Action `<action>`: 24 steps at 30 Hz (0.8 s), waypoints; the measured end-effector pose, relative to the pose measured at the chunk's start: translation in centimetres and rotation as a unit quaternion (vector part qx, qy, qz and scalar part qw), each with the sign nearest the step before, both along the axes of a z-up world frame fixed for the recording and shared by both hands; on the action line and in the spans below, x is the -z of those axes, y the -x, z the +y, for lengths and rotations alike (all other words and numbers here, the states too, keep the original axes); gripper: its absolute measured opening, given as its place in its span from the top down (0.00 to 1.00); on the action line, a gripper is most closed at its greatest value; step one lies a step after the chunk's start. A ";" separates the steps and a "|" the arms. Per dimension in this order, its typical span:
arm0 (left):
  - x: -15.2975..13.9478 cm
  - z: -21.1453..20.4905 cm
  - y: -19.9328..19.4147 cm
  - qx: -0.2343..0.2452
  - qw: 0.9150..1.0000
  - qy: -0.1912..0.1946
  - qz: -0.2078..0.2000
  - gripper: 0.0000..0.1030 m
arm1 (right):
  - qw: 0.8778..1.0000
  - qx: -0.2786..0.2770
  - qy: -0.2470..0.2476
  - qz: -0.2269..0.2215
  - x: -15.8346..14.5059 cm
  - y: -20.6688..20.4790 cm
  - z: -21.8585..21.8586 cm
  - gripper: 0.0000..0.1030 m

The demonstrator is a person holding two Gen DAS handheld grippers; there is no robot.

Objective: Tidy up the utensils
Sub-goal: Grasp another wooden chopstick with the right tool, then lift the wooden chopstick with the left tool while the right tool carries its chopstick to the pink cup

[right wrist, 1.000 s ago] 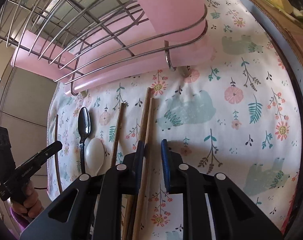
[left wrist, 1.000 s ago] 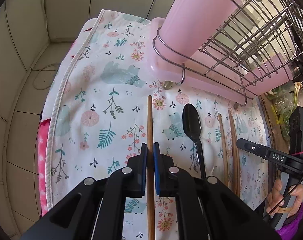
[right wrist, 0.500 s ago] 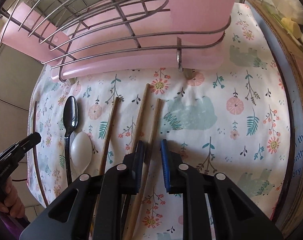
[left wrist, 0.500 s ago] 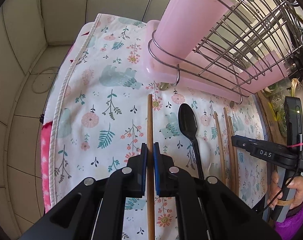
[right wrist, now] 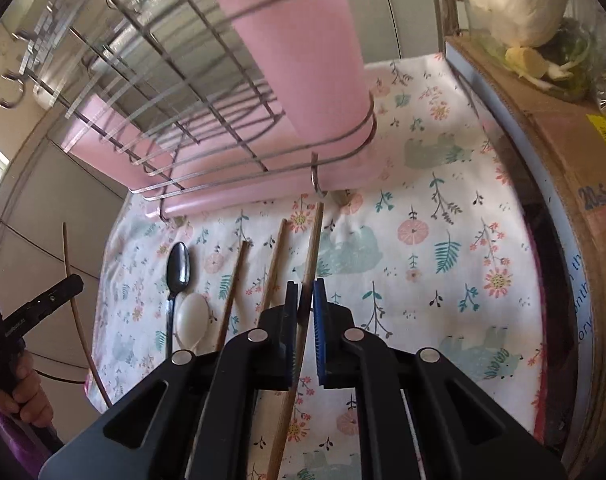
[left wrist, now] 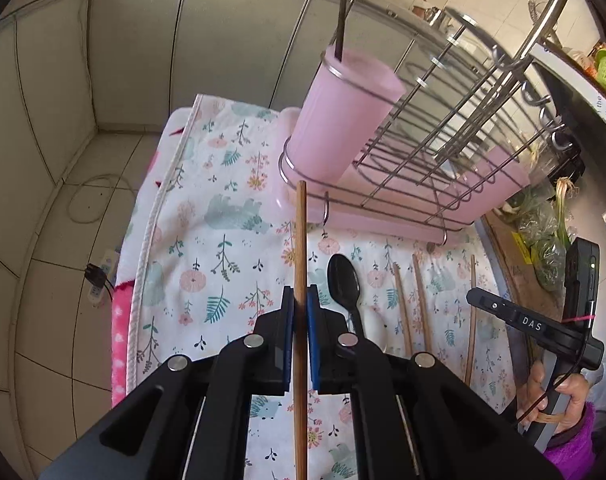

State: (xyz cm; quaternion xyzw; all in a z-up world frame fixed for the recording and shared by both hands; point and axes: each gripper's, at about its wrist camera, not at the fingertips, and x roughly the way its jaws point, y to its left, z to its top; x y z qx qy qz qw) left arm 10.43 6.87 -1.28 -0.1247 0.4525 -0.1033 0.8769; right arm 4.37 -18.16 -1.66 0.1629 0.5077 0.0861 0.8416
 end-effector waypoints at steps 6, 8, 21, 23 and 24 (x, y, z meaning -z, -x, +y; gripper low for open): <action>-3.5 -0.5 2.2 -0.005 0.997 0.005 -0.076 0.95 | 0.997 0.027 0.002 -0.077 -3.3 2.6 -2.0 0.94; -4.9 -0.7 2.9 -0.008 0.995 0.004 -0.100 0.95 | 0.994 0.036 0.004 -0.103 -4.9 3.6 -3.4 0.94; -12.5 -0.3 4.7 -0.029 0.979 0.009 -0.202 0.95 | 0.953 0.079 0.014 -0.293 -15.4 5.5 -6.1 0.94; -13.9 -0.2 4.6 -0.033 0.976 0.011 -0.215 0.95 | 0.941 0.084 0.017 -0.327 -17.4 5.2 -6.3 0.94; -14.6 0.0 4.5 -0.035 0.975 0.011 -0.221 0.95 | 0.935 0.086 0.018 -0.344 -18.3 5.0 -6.5 0.94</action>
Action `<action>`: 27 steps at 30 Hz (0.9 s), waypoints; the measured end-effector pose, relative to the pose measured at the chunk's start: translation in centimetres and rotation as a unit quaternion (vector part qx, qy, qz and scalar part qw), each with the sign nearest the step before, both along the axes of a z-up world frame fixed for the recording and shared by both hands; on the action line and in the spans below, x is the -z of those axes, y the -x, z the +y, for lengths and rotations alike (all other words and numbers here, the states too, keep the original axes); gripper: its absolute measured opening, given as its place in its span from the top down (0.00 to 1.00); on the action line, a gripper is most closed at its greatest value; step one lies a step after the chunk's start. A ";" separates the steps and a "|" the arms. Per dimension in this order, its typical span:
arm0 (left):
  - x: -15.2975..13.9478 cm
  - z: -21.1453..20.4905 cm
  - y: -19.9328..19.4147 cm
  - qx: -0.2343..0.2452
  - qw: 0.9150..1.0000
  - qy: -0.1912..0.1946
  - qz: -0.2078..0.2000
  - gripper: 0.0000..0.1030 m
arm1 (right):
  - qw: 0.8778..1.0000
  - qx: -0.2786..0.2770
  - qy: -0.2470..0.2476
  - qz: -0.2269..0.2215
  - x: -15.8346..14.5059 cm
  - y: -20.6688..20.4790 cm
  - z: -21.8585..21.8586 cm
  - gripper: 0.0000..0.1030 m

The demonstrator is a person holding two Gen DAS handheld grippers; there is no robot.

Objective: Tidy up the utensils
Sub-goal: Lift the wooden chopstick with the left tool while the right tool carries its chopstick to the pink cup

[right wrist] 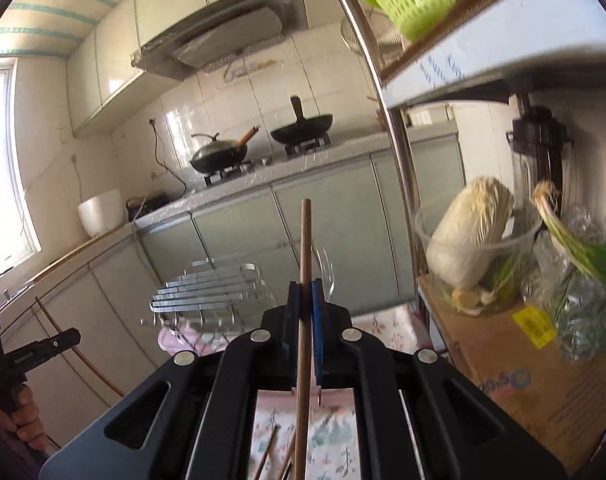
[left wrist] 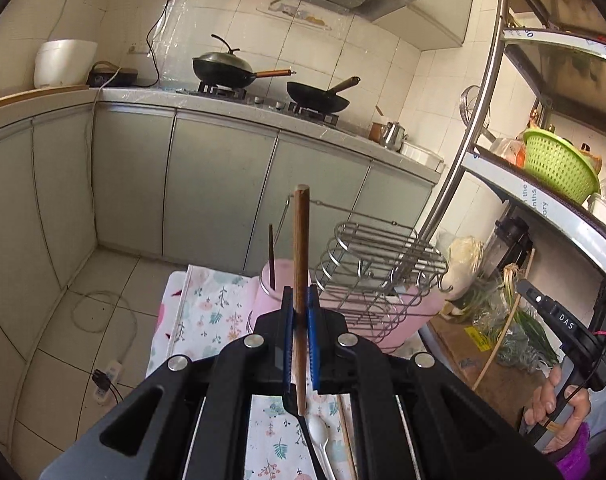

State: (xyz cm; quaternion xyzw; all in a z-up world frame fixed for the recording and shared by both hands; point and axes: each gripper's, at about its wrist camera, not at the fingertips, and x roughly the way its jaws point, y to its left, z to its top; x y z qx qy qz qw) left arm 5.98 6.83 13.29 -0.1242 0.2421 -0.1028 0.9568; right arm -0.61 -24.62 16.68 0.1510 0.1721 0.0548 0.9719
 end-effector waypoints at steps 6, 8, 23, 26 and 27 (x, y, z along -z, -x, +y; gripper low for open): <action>-4.0 0.7 -1.2 -0.010 0.999 0.014 -0.032 0.95 | 0.996 0.027 0.013 -0.081 -3.6 -2.3 -0.2 0.94; -5.0 0.9 -1.9 -0.016 0.999 0.014 -0.042 0.95 | 0.994 0.036 0.019 -0.099 -4.1 -3.2 -0.2 0.94; -5.2 0.3 -10.4 -0.038 0.998 -0.011 -0.042 0.95 | 0.988 0.069 0.057 -0.127 -4.4 -9.9 0.6 0.94; -3.3 -0.3 -11.9 -0.031 0.999 -0.026 -0.020 0.95 | 0.990 0.070 0.056 -0.107 -2.9 -10.9 0.5 0.94; -2.6 -0.4 -12.3 -0.028 0.999 -0.028 -0.011 0.95 | 0.991 0.069 0.056 -0.099 -2.4 -11.2 0.4 0.94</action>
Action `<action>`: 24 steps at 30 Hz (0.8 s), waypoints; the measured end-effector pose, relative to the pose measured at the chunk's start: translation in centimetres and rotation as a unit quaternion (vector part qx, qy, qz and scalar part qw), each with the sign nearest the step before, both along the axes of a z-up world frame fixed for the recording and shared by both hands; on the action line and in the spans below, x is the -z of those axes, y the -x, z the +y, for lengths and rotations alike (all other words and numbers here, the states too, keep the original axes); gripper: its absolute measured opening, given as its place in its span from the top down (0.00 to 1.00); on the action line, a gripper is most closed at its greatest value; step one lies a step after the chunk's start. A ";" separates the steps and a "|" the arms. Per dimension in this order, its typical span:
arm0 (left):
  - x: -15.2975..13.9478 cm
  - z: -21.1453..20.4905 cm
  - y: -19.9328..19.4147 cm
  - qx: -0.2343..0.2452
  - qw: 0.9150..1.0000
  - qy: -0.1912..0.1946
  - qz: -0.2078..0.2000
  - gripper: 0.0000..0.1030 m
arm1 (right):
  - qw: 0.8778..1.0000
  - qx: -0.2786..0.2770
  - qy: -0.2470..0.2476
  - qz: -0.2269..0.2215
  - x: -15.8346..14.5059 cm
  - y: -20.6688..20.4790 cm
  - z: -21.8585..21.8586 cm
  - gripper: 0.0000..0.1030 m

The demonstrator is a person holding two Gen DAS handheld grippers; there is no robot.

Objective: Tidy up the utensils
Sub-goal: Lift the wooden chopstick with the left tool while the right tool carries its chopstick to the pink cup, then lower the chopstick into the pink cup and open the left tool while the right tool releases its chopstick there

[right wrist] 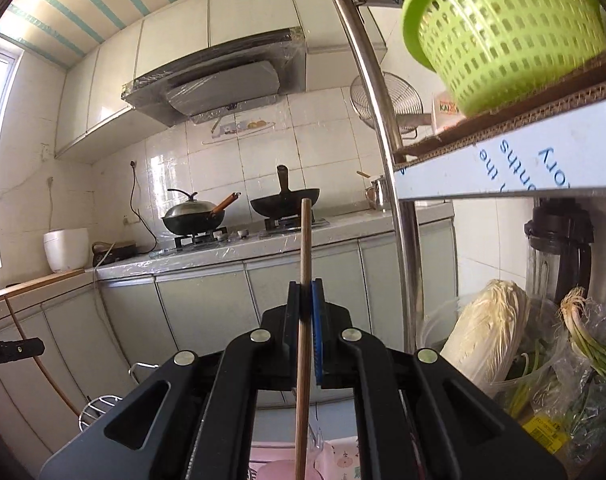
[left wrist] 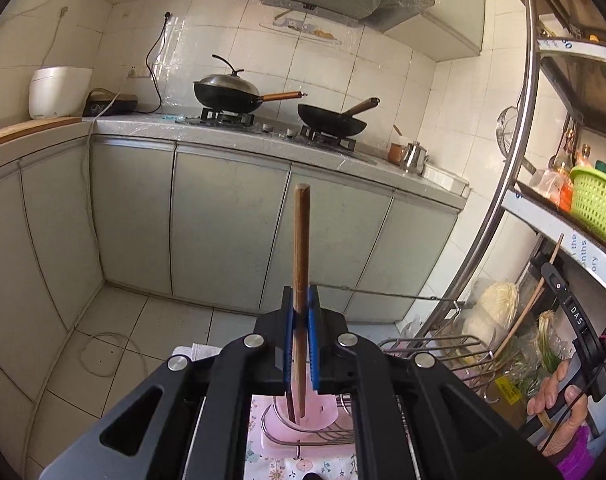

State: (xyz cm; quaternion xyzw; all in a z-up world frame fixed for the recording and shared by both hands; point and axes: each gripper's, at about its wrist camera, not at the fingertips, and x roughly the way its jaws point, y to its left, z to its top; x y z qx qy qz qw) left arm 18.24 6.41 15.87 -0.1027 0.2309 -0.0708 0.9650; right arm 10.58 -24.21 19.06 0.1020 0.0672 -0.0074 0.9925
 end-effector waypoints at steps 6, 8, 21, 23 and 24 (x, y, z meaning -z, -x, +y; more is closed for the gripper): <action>3.4 -0.7 -1.8 0.006 0.999 -0.004 0.046 0.95 | 0.999 -0.006 -0.003 0.045 3.2 -0.5 0.0 0.94; 4.2 -0.8 -2.1 0.005 0.998 -0.005 0.056 0.94 | 0.998 -0.011 -0.004 0.059 4.0 -0.5 0.2 0.94; 7.2 -0.8 -2.9 -0.020 0.995 0.001 0.095 0.90 | 0.992 -0.034 -0.014 0.125 7.2 0.2 2.4 0.93; 7.3 -0.7 -2.8 -0.027 0.995 0.002 0.095 0.75 | 0.991 -0.036 -0.015 0.131 7.2 0.3 2.6 0.87; 7.4 -0.6 -2.7 -0.029 0.995 0.003 0.093 0.71 | 0.990 -0.038 -0.017 0.135 7.2 0.4 2.6 0.82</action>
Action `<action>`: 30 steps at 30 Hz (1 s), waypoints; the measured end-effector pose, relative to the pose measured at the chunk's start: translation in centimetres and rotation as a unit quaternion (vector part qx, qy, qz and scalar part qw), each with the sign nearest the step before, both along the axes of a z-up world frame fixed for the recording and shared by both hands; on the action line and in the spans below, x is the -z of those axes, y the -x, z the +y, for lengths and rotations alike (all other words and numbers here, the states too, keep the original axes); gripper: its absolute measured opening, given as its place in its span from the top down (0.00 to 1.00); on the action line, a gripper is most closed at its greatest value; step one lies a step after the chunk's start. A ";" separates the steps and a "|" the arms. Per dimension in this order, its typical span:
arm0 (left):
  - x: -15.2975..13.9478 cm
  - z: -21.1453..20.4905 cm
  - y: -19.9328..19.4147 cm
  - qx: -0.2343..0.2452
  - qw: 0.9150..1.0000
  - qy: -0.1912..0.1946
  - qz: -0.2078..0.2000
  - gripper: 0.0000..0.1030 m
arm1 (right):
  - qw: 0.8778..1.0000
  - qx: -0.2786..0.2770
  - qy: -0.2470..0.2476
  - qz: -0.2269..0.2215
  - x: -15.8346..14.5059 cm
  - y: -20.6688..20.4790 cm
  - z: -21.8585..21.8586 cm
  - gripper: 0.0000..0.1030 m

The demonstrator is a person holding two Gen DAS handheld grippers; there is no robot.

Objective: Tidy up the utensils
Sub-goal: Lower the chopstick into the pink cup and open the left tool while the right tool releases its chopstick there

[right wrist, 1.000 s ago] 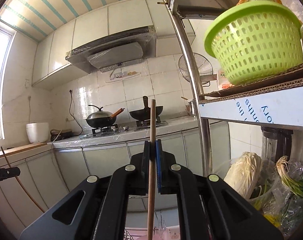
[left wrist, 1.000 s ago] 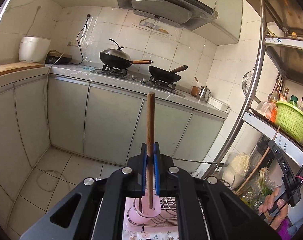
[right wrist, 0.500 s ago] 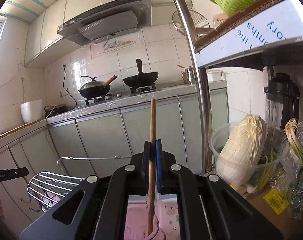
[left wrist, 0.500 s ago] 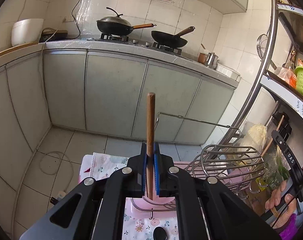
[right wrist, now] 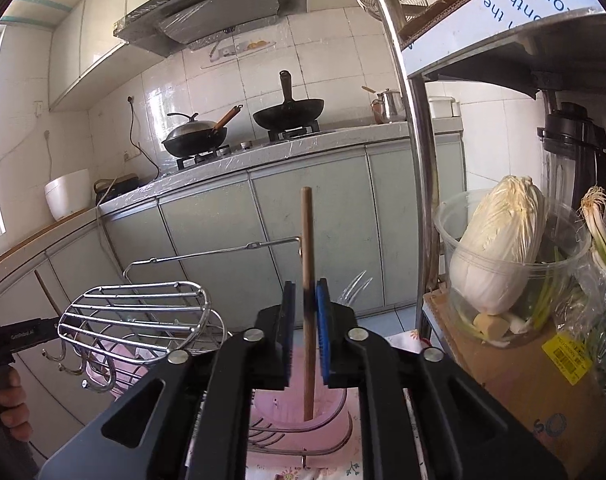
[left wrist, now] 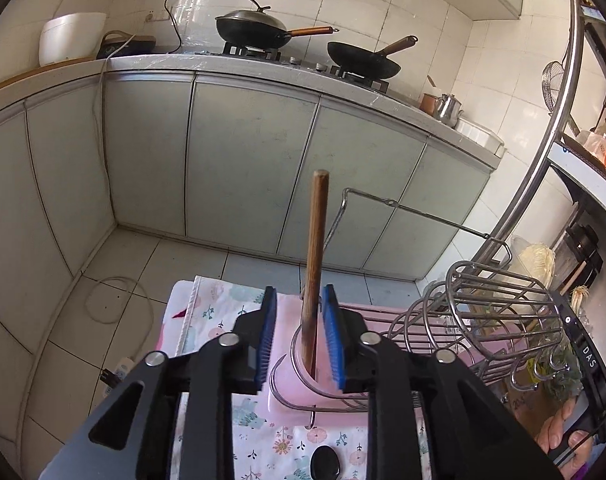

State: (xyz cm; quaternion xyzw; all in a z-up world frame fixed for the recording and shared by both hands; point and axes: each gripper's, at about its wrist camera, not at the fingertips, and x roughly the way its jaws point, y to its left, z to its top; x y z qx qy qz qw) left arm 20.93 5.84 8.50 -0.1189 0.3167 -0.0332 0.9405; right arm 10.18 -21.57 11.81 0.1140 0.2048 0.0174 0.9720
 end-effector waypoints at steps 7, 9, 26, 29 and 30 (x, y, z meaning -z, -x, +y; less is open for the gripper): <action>-0.4 0.1 1.0 0.005 1.000 -0.017 -0.015 0.56 | 1.000 -0.006 0.001 -0.006 -0.2 1.5 0.5 0.45; -0.6 0.1 1.4 0.008 1.000 -0.017 -0.019 0.56 | 1.000 -0.006 -0.003 -0.007 -0.2 2.1 0.5 0.42; -0.6 1.7 4.5 0.019 1.000 0.008 -0.014 0.52 | 0.999 -0.017 -0.031 -0.003 -0.2 5.9 0.0 0.33; -0.2 2.1 5.3 0.021 1.000 0.016 -0.009 0.52 | 0.999 -0.019 -0.034 0.007 0.4 6.8 0.1 0.33; 0.0 2.1 5.6 0.021 1.000 0.017 -0.006 0.52 | 0.999 -0.021 -0.034 0.011 0.5 7.0 0.1 0.33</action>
